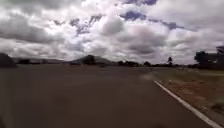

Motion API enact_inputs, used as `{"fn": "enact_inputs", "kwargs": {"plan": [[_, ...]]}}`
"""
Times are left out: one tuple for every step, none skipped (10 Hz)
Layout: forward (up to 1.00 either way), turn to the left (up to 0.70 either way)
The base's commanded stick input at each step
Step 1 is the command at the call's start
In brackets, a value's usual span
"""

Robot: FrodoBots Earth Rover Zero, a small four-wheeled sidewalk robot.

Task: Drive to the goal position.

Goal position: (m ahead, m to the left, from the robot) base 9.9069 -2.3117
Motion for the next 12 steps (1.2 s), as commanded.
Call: {"fn": "enact_inputs", "kwargs": {"plan": [[0.85,-0.34],[0.85,-0.34],[0.85,-0.34],[0.85,-0.34],[0.85,-0.33],[0.85,-0.27],[0.85,-0.02],[0.85,0.00],[0.85,0.00],[0.85,0.00],[0.85,0.00],[0.85,0.00]]}}
